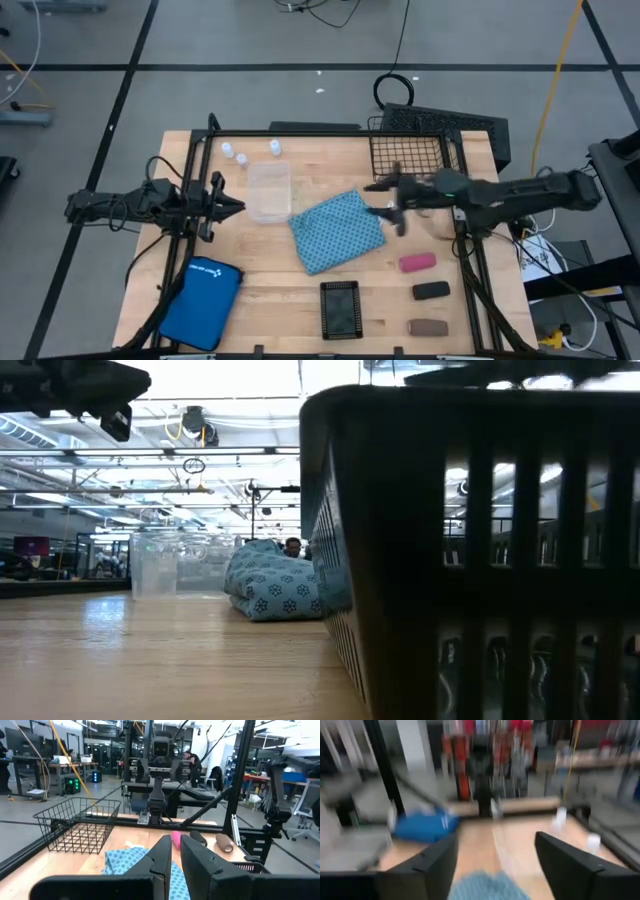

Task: Pick & Place Medicine items
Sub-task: Put the blue patient gown into the black wire basket

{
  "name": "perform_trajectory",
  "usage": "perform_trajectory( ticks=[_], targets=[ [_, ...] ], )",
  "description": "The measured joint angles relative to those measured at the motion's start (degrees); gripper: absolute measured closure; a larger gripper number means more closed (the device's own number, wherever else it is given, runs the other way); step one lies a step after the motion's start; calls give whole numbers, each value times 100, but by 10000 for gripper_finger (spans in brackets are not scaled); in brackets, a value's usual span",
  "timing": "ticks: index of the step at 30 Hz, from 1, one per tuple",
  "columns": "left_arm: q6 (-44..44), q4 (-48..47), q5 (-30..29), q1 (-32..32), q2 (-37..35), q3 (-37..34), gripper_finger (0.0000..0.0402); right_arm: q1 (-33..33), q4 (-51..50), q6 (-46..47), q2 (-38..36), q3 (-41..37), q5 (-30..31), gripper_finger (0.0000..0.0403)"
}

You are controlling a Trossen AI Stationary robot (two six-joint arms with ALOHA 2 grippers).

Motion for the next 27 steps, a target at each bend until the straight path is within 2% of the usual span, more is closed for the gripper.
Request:
perform_trajectory(
  ticks=[6,11,18,27],
  targets=[
    [-31,-2,0,0,26,0,355,-3,-2614,-861,2159,2096,-281,98],
    [-55,-44,0,0,26,0,355,36,-3924,-1495,3387,3055,-407,106],
    [-203,-214,0,0,26,0,355,81,-3893,-1818,4415,3185,-850,113],
    [-220,-212,0,0,28,0,355,2,-3661,-2334,5330,3186,-474,96]
  ],
)
